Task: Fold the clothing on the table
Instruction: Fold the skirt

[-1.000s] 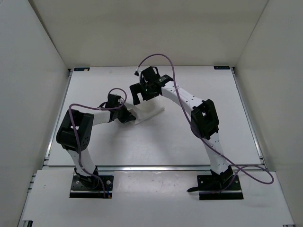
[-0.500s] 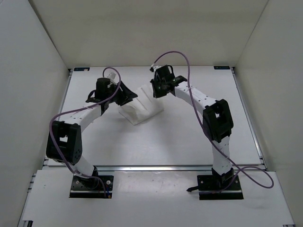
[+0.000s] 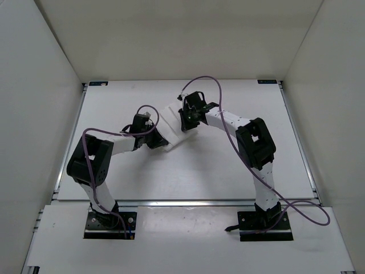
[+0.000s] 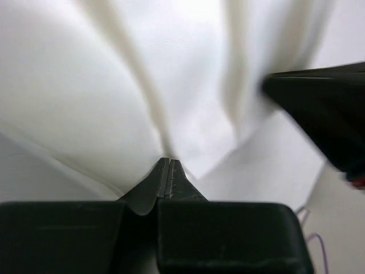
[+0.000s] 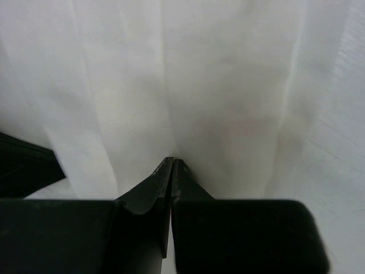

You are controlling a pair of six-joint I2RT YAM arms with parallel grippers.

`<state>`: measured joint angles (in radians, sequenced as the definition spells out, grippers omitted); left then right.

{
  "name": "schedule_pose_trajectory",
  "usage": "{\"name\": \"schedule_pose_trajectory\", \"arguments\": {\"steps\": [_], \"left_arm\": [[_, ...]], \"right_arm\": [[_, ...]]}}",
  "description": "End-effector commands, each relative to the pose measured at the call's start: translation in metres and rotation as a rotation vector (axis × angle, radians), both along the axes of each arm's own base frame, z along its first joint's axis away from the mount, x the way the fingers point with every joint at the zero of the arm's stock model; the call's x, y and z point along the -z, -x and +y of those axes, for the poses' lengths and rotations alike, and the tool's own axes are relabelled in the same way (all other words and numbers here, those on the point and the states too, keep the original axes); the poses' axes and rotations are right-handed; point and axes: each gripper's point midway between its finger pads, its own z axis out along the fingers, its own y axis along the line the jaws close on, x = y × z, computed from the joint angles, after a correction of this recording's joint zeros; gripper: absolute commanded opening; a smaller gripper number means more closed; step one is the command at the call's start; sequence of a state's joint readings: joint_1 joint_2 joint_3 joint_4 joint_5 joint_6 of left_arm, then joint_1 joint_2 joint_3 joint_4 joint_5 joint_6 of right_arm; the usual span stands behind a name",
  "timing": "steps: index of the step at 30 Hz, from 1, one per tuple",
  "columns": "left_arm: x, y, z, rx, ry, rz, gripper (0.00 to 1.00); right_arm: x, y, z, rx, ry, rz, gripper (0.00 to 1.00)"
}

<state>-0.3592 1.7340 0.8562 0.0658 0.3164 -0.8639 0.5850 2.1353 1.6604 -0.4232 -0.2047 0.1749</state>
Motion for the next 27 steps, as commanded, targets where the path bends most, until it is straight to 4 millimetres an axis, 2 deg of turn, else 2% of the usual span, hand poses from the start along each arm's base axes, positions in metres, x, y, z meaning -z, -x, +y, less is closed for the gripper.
{"name": "schedule_pose_trajectory", "arguments": {"steps": [1,3,5,6,8,10,11,13,15,16,17,18,19,20,21,22,23,24,27], "left_arm": [[0.005,-0.006,0.022,-0.043,-0.11,-0.02,0.0],[0.017,0.003,0.03,-0.053,-0.158,0.039,0.0],[0.022,0.002,0.04,-0.074,-0.179,0.065,0.0],[0.024,0.005,0.039,-0.066,-0.178,0.076,0.0],[0.025,0.009,0.048,-0.081,-0.166,0.093,0.0],[0.017,0.011,0.052,-0.074,-0.161,0.087,0.0],[0.006,0.008,0.055,-0.076,-0.155,0.061,0.0],[-0.012,0.008,0.064,-0.077,-0.156,0.027,0.0],[-0.041,0.001,0.075,-0.077,-0.114,-0.033,0.03],[-0.054,-0.001,0.078,-0.06,-0.117,-0.067,0.06],[-0.076,-0.01,0.081,-0.037,-0.112,-0.129,0.15],[-0.095,-0.017,0.087,-0.034,-0.123,-0.157,0.3],[-0.098,-0.013,0.088,0.013,-0.17,-0.167,0.46],[-0.113,-0.017,0.091,0.041,-0.223,-0.205,0.55],[-0.126,-0.022,0.093,0.044,-0.265,-0.242,0.73],[-0.131,-0.019,0.096,0.065,-0.301,-0.257,0.85],[-0.142,-0.018,0.097,0.075,-0.323,-0.291,0.9],[-0.143,-0.016,0.098,0.081,-0.339,-0.291,0.96],[-0.149,-0.002,0.107,0.076,-0.37,-0.319,0.99]], "right_arm": [[-0.01,-0.019,-0.008,0.051,-0.058,-0.044,0.0],[-0.008,-0.021,-0.014,0.067,-0.061,-0.036,0.0],[-0.005,-0.019,-0.017,0.065,-0.051,-0.025,0.0],[0.0,-0.02,-0.019,0.066,-0.049,-0.02,0.0],[0.008,-0.022,-0.027,0.078,-0.028,-0.019,0.0],[0.011,-0.025,-0.036,0.096,-0.014,-0.005,0.0],[0.006,-0.026,-0.034,0.092,-0.016,-0.008,0.0],[-0.017,-0.04,-0.042,0.122,-0.04,-0.021,0.0],[-0.055,-0.05,-0.047,0.144,-0.073,-0.075,0.0],[-0.081,-0.055,-0.05,0.17,-0.093,-0.108,0.0],[-0.102,-0.062,-0.053,0.188,-0.113,-0.143,0.1],[-0.115,-0.062,-0.06,0.207,-0.124,-0.146,0.29],[-0.138,-0.066,-0.071,0.221,-0.135,-0.171,0.42],[-0.149,-0.064,-0.078,0.194,-0.141,-0.16,0.79],[-0.151,-0.066,-0.082,0.185,-0.138,-0.157,0.99],[-0.158,-0.065,-0.092,0.204,-0.111,-0.144,1.0],[-0.156,-0.062,-0.101,0.207,-0.07,-0.126,0.99],[-0.152,-0.062,-0.11,0.225,-0.042,-0.117,0.99],[-0.125,-0.039,-0.135,0.246,0.068,-0.068,0.99]]}}
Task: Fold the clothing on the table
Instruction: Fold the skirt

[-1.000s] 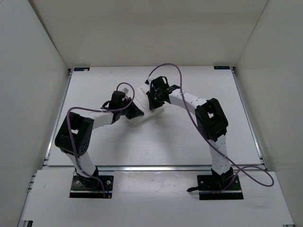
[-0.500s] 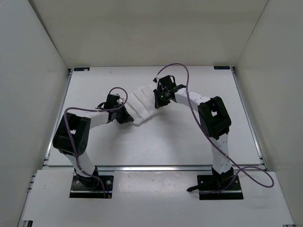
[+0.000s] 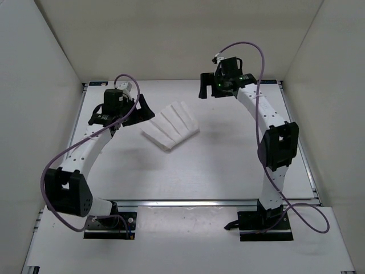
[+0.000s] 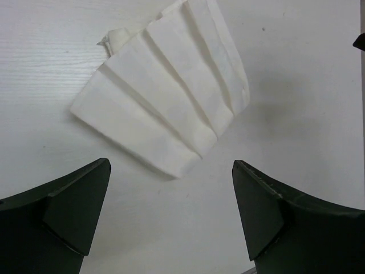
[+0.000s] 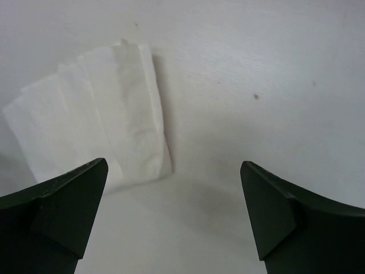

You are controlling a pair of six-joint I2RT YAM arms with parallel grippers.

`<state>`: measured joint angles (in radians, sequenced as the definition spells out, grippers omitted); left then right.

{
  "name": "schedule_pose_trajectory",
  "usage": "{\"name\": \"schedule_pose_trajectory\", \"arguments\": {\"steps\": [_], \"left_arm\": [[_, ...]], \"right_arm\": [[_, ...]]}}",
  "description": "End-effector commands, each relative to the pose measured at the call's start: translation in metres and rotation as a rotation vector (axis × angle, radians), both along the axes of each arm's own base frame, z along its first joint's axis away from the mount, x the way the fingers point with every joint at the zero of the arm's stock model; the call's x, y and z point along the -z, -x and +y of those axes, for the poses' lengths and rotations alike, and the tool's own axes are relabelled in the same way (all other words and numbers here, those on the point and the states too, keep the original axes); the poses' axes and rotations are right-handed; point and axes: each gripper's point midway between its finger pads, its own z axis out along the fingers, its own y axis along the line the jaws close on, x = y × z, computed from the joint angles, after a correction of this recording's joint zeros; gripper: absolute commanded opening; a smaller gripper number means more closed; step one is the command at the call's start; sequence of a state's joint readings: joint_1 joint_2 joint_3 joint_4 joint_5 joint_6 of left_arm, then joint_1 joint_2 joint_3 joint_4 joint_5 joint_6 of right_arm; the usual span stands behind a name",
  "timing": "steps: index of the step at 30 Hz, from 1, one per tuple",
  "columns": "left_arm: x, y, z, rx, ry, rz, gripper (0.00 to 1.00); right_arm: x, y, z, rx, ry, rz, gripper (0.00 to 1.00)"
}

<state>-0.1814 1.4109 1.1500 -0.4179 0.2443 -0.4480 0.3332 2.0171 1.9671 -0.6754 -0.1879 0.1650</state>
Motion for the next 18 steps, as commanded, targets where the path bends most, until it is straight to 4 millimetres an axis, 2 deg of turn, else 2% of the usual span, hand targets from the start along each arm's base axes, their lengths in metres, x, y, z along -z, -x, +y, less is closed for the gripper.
{"name": "schedule_pose_trajectory", "arguments": {"steps": [1,2,4,5,7,8,10,11,12,13,14,15,18], "left_arm": [[0.014,0.032,0.019,0.023,-0.109,0.042,0.99],[0.009,0.035,0.022,0.018,-0.119,0.023,0.98],[0.014,0.049,0.03,0.006,-0.172,0.024,0.99],[0.022,0.058,0.032,0.024,-0.214,0.037,0.99],[0.019,0.069,0.045,-0.003,-0.291,0.012,0.98],[0.024,0.075,0.044,0.003,-0.299,0.02,0.99],[0.016,0.084,0.053,-0.04,-0.278,-0.008,0.98],[0.016,0.086,0.055,-0.042,-0.259,-0.014,0.99],[0.014,0.089,0.056,-0.058,-0.243,-0.022,0.99],[0.01,0.091,0.059,-0.079,-0.236,-0.03,0.99],[0.014,0.095,0.059,-0.08,-0.244,-0.032,0.98],[0.009,0.096,0.058,-0.083,-0.236,-0.05,0.99],[0.014,0.106,0.055,-0.087,-0.213,-0.045,0.98]], "right_arm": [[0.024,0.043,-0.025,0.001,0.127,0.106,0.99],[0.03,0.053,-0.029,0.013,0.128,0.109,0.99],[0.032,0.069,-0.033,0.017,0.114,0.085,0.99],[0.028,0.079,-0.037,0.031,0.101,0.044,0.99],[0.021,0.097,-0.042,0.059,0.069,-0.014,1.0],[0.015,0.107,-0.052,0.083,0.049,-0.05,0.99],[0.009,0.126,-0.073,0.142,-0.021,-0.052,0.99],[0.009,0.128,-0.08,0.149,-0.033,-0.053,0.99],[0.01,0.139,-0.09,0.163,-0.049,-0.052,0.99],[0.019,0.147,-0.097,0.18,-0.046,-0.038,0.99],[0.012,0.153,-0.108,0.192,-0.048,-0.064,0.99],[0.017,0.16,-0.12,0.223,-0.039,-0.067,1.0],[0.024,0.176,-0.14,0.242,-0.026,-0.056,0.99]]}}
